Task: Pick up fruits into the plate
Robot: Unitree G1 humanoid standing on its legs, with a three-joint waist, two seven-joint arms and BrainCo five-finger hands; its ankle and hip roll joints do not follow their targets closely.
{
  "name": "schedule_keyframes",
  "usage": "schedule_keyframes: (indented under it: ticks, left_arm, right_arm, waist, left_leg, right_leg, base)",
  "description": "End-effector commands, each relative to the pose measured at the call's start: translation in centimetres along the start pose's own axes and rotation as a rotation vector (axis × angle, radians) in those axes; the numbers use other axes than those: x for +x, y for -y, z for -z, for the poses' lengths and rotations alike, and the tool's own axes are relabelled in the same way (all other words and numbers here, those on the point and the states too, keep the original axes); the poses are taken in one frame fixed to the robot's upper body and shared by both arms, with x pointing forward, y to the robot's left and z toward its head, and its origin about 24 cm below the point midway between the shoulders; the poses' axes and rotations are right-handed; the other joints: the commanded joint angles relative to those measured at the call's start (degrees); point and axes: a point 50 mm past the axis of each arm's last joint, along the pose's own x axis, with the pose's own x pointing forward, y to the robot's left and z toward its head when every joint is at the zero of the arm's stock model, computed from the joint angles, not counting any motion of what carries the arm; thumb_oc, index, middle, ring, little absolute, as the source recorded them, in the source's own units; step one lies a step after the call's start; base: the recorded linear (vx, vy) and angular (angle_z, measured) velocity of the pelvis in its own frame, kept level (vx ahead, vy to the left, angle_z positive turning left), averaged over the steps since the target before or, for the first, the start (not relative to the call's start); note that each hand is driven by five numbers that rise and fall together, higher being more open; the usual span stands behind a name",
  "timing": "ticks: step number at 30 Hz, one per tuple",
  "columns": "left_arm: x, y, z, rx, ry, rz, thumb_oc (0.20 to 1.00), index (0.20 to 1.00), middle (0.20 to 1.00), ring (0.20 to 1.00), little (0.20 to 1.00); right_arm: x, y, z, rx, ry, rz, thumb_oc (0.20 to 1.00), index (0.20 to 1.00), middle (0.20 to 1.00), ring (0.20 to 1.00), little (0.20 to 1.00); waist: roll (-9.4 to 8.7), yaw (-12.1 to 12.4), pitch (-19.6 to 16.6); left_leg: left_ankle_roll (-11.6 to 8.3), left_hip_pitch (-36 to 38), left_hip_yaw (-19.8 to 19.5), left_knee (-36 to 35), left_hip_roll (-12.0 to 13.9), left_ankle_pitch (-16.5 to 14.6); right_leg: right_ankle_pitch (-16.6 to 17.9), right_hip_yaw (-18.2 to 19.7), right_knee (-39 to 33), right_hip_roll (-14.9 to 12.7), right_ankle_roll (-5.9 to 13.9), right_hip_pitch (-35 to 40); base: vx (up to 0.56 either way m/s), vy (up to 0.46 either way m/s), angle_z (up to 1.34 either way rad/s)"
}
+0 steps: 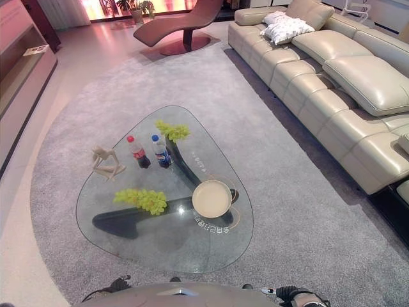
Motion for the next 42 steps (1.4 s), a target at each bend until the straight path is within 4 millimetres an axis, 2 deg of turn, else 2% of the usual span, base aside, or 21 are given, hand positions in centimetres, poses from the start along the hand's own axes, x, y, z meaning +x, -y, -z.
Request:
schedule_keyframes:
  ticks: [1,20,27,31,34,36,39,42]
  left_arm:
    - [0.4,-1.6,-2.1,0.002,0.05,-0.046,1.0,1.0,1.0,1.0,1.0]
    - [0.4,-1.4,-1.8,-0.013,0.02,-0.061,1.0,1.0,1.0,1.0,1.0]
    - [0.4,-1.9,-2.7,-0.078,0.083,-0.125,1.0,1.0,1.0,1.0,1.0]
    - [0.1,-4.7,-6.5,-0.185,0.245,-0.282,1.0,1.0,1.0,1.0,1.0]
    - [-0.9,-7.7,-11.2,-0.218,0.38,-0.443,1.0,1.0,1.0,1.0,1.0]
    - [-1.4,-9.0,-12.6,-0.238,0.406,-0.522,1.0,1.0,1.0,1.0,1.0]
    - [-2.9,-12.2,-15.0,-0.261,0.509,-0.661,1.0,1.0,1.0,1.0,1.0]
    - [-4.8,-15.0,-17.1,-0.147,0.639,-0.764,1.0,1.0,1.0,1.0,1.0]
  right_arm:
    - [0.0,0.2,-1.1,-0.064,0.004,0.011,1.0,1.0,1.0,1.0,1.0]
    - [0.0,0.0,-1.0,-0.048,-0.008,0.008,1.0,1.0,1.0,1.0,1.0]
    - [0.0,0.1,-1.2,-0.047,-0.012,0.008,1.0,1.0,1.0,1.0,1.0]
    - [-0.2,1.2,-2.1,-0.055,-0.001,0.025,1.0,1.0,1.0,1.0,1.0]
    - [-0.4,2.2,-3.9,-0.048,0.024,0.048,1.0,1.0,1.0,1.0,1.0]
    - [-0.5,2.4,-4.3,-0.06,0.024,0.06,1.0,1.0,1.0,1.0,1.0]
    - [-0.5,2.5,-4.0,-0.08,0.014,0.066,1.0,1.0,1.0,1.0,1.0]
    - [-0.4,2.5,-2.9,-0.079,-0.004,0.069,1.0,1.0,1.0,1.0,1.0]
  waist:
    - [-0.83,0.57,1.56]
    - [-0.86,0.62,2.1]
    - [-0.86,0.54,2.39]
    - [-0.58,0.72,3.78]
    - [-0.1,0.81,5.27]
    - [0.07,0.65,5.73]
    - [0.15,0.28,6.05]
    - [0.3,0.17,6.19]
  left_leg:
    - [0.76,2.49,-4.09,0.36,1.78,-3.6]
    - [0.93,3.0,-4.52,0.37,2.0,-3.61]
    - [0.96,3.11,-4.4,0.51,2.05,-3.59]
    - [0.72,1.99,-4.27,1.16,2.39,-3.19]
    - [0.87,0.82,-4.3,1.0,2.51,-2.59]
    - [0.94,0.75,-4.38,0.69,2.48,-2.37]
    - [0.94,0.93,-4.62,0.36,2.33,-2.39]
    - [0.72,0.81,-5.04,0.36,2.17,-2.28]
  right_leg:
    - [3.09,-3.68,1.55,-3.77,2.43,0.01]
    - [2.79,-3.84,1.82,-3.67,2.32,0.47]
    - [2.65,-3.73,2.0,-3.62,2.22,0.56]
    - [2.48,-3.37,3.06,-3.73,2.02,-0.78]
    - [2.82,-2.81,3.3,-3.65,1.67,-2.2]
    - [3.07,-2.44,3.14,-3.55,1.65,-2.43]
    - [3.57,-2.45,2.14,-3.4,1.75,-2.03]
    - [3.88,-2.88,1.81,-3.53,2.09,-1.84]
  base:
    - [0.01,-0.005,0.09]
    - [0.0,-0.001,0.01]
    - [0.0,0.0,0.0]
    - [-0.08,0.007,0.0]
    - [-0.13,0.019,0.02]
    - [-0.04,0.005,0.04]
    - [0.01,-0.005,-0.01]
    - [0.05,-0.025,-0.02]
